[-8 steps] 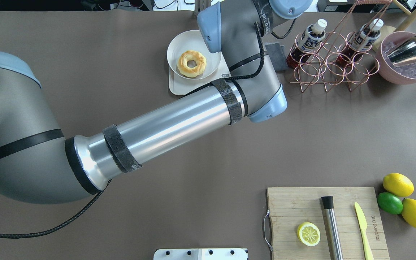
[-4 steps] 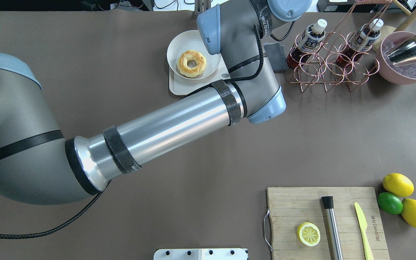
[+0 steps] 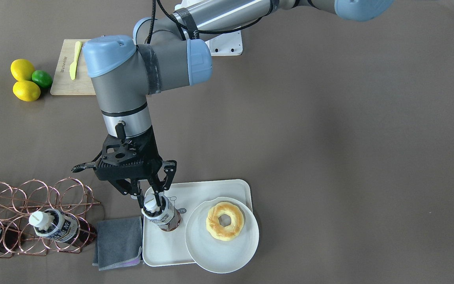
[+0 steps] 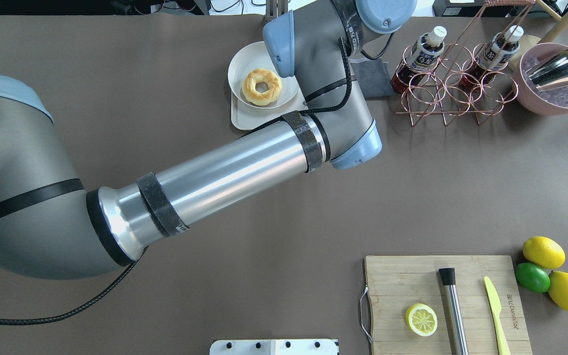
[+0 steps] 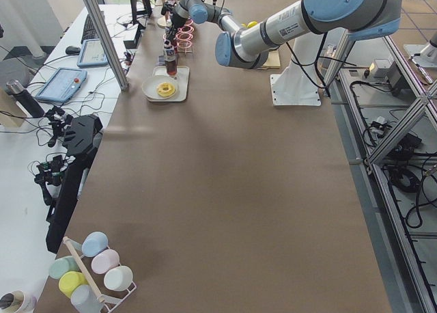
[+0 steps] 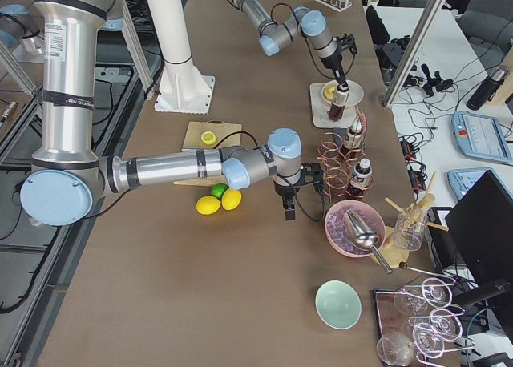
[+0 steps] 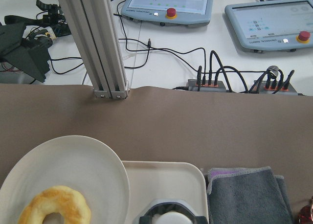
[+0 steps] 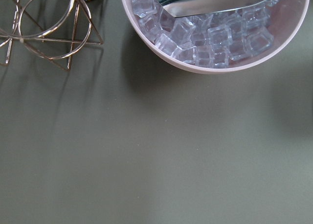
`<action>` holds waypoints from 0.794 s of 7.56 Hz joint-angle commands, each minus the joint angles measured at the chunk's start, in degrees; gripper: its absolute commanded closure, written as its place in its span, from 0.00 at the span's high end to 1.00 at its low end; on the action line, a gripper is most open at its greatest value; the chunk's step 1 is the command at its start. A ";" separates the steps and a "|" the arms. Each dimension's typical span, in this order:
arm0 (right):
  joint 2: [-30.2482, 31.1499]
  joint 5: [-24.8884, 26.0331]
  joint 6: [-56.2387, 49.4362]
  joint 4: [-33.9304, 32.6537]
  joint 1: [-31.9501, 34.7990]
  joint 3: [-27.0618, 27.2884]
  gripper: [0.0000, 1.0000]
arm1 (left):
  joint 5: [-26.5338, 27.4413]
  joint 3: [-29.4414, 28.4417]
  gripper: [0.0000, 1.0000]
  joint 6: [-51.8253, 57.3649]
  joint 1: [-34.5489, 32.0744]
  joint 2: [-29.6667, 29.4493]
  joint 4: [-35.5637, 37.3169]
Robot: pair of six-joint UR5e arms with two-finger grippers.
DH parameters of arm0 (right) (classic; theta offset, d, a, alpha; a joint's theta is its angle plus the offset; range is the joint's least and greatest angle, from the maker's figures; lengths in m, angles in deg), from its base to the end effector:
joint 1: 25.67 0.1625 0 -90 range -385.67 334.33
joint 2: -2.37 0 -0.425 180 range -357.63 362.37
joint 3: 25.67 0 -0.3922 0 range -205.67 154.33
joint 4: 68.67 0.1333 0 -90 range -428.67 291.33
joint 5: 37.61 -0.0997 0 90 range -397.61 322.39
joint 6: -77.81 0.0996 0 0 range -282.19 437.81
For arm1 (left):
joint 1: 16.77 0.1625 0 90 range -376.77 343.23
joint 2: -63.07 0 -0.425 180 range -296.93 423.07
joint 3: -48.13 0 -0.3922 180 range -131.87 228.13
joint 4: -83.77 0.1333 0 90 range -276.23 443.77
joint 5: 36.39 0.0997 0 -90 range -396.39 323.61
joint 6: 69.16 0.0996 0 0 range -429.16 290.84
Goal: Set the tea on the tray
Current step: 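Lift the bottle with the left gripper and carry it toward the tray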
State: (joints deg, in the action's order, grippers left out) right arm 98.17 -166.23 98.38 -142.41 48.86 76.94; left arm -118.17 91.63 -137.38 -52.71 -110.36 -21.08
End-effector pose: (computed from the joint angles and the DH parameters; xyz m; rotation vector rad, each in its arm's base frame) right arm -0.0565 -0.4707 0.5713 0.1625 -0.7514 -0.0511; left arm 0.6217 -0.6329 -0.0419 0.5545 0.7284 -0.2945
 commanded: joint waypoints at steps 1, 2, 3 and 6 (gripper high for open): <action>0.00 -0.05 0.00 0.08 0.00 -0.05 0.99 | -1.96 0.27 0.72 2.12 -0.44 0.28 -2.10; 0.00 -0.05 0.00 0.08 0.00 -0.05 1.00 | -2.84 0.53 0.98 2.30 -0.97 1.07 -5.07; 0.00 -0.05 0.00 0.08 0.00 -0.05 1.00 | -3.20 0.80 0.98 2.13 -1.32 1.77 -7.71; -0.09 -0.05 0.00 0.08 0.00 -0.22 1.00 | -18.45 12.94 0.99 4.58 -7.98 5.62 -0.85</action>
State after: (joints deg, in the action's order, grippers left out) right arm 98.13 -166.28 98.37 -142.36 48.86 76.78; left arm -128.39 95.43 -134.35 -57.10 -108.04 -27.60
